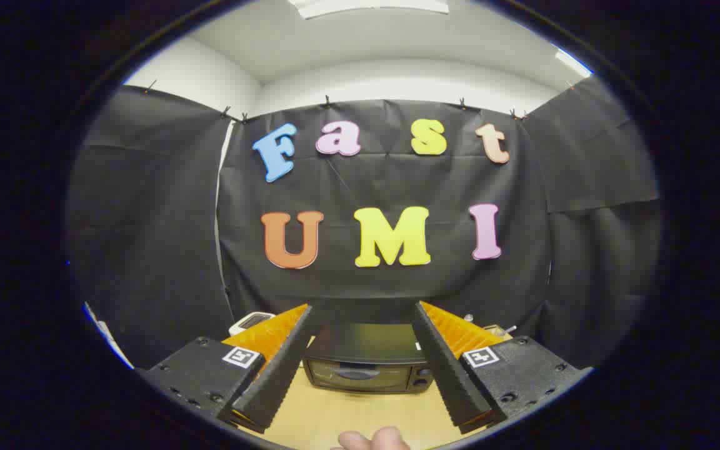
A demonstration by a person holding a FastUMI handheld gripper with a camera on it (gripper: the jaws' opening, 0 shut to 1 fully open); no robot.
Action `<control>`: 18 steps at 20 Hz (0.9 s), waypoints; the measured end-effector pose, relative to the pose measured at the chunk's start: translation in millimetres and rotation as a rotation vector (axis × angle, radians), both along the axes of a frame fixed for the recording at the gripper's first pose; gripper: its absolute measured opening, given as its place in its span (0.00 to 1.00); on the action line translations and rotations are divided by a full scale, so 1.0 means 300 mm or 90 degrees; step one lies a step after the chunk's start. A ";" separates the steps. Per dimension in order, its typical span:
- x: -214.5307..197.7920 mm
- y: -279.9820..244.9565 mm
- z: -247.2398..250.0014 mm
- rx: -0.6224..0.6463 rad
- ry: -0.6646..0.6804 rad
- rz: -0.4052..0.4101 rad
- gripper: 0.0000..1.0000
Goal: Open the toaster oven, put the food inside, and close the toaster oven door.
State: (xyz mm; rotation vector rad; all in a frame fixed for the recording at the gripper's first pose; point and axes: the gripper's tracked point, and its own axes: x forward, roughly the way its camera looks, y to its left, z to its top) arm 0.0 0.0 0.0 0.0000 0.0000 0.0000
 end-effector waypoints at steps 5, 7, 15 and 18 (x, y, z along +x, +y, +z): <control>0.002 -0.010 0.025 -0.001 -0.009 0.002 1.00; 0.005 -0.013 0.037 -0.007 -0.017 0.005 1.00; 0.033 -0.059 0.025 0.000 -0.013 -0.014 1.00; 0.043 -0.060 0.020 0.007 -0.010 -0.016 1.00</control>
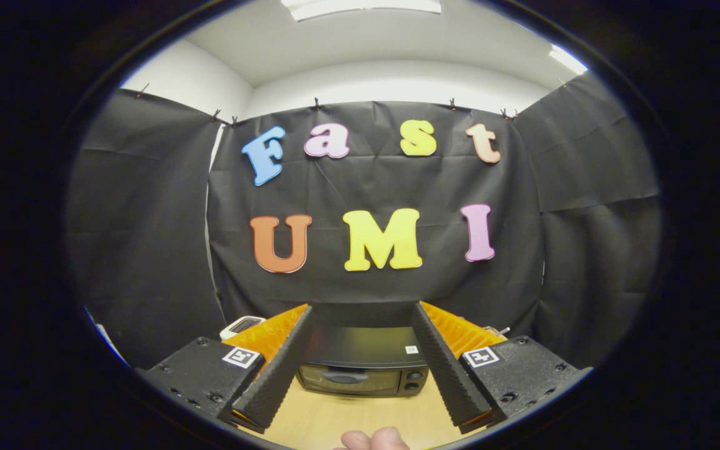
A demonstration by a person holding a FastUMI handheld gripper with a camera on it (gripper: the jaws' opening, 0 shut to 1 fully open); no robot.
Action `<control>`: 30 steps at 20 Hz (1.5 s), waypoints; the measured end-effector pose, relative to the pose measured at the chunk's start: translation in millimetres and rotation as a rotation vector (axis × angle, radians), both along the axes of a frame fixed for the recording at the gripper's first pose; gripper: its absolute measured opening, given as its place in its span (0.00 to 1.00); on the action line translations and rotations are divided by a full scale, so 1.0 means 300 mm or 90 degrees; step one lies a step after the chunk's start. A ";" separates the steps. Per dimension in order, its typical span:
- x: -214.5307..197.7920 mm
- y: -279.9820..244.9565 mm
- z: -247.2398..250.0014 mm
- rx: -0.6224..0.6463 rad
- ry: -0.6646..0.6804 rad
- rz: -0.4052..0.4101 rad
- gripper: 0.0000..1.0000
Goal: Open the toaster oven, put the food inside, and close the toaster oven door.
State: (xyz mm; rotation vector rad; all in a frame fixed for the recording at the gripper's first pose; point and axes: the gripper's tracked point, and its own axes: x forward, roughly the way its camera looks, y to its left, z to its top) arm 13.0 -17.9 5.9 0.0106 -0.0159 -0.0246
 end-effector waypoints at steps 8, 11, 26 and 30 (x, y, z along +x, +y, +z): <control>0.049 -0.009 -0.055 -0.011 0.019 0.011 1.00; 0.089 -0.005 -0.128 -0.006 0.053 0.016 1.00; 0.472 0.086 -0.699 -0.004 0.262 0.044 1.00; 0.592 0.084 -0.800 0.004 0.288 0.037 1.00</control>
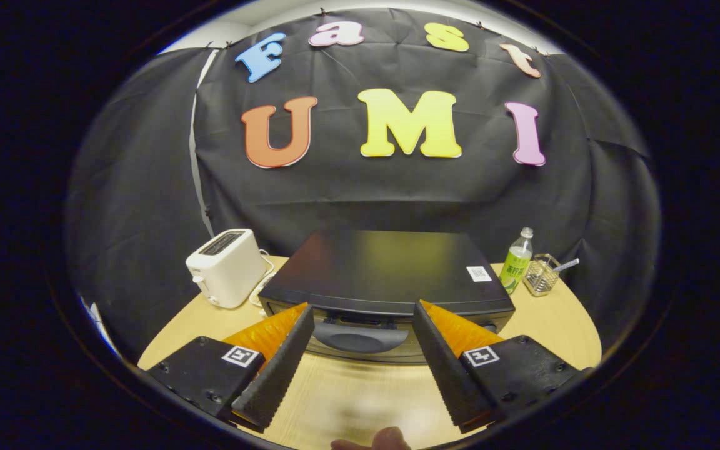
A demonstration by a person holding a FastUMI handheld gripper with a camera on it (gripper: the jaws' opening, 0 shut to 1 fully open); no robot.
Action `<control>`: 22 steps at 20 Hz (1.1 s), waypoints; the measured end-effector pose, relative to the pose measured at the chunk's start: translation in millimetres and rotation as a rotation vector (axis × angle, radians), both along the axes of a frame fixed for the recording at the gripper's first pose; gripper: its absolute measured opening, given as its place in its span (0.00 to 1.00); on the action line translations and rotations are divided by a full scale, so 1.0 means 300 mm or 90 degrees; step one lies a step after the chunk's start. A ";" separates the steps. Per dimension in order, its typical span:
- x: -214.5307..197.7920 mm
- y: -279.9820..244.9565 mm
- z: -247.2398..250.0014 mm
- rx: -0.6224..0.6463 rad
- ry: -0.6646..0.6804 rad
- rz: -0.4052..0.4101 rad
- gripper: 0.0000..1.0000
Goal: Open the toaster oven, put the food inside, and close the toaster oven door.
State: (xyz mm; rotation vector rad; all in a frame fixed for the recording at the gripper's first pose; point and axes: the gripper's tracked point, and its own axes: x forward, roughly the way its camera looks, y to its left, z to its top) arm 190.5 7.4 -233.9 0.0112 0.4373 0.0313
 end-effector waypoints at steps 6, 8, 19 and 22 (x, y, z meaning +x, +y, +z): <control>0.076 -0.005 -0.140 0.010 0.061 -0.028 1.00; 0.077 -0.005 -0.136 -0.004 0.058 -0.035 1.00; 0.082 0.006 -0.146 -0.014 0.069 -0.055 1.00; 0.067 0.009 -0.150 -0.014 0.065 -0.056 1.00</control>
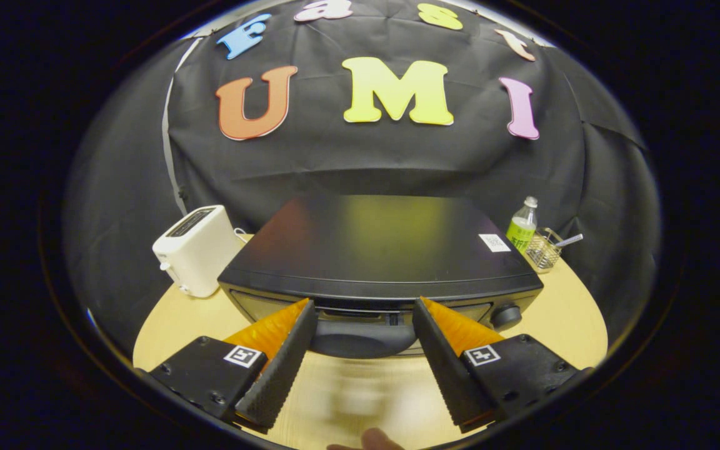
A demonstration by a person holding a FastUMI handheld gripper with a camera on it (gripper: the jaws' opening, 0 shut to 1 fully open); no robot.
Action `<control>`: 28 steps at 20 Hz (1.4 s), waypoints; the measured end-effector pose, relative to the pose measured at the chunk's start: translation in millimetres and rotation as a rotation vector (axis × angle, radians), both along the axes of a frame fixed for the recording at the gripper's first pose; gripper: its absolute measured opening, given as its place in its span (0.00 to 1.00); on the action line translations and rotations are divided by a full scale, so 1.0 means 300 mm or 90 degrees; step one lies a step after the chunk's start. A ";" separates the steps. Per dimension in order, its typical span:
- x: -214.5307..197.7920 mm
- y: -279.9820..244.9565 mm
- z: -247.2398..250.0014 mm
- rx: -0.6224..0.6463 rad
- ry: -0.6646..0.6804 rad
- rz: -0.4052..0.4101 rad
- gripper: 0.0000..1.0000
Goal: Open the toaster oven, put the food inside, and close the toaster oven door.
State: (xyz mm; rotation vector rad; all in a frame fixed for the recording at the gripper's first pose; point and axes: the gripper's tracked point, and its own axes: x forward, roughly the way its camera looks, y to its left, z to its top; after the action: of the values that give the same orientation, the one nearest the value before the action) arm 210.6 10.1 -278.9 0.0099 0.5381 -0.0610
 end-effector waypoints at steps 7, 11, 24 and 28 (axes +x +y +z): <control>-0.144 0.018 -0.052 0.010 0.008 0.011 1.00; -0.241 0.027 -0.105 -0.016 0.018 0.025 1.00; -0.441 0.037 -0.411 0.014 0.165 0.029 1.00; -0.427 0.038 -0.404 0.010 0.159 0.057 0.99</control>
State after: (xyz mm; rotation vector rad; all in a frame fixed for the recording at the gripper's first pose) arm 82.4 21.6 -400.1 -0.0061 0.7880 0.0303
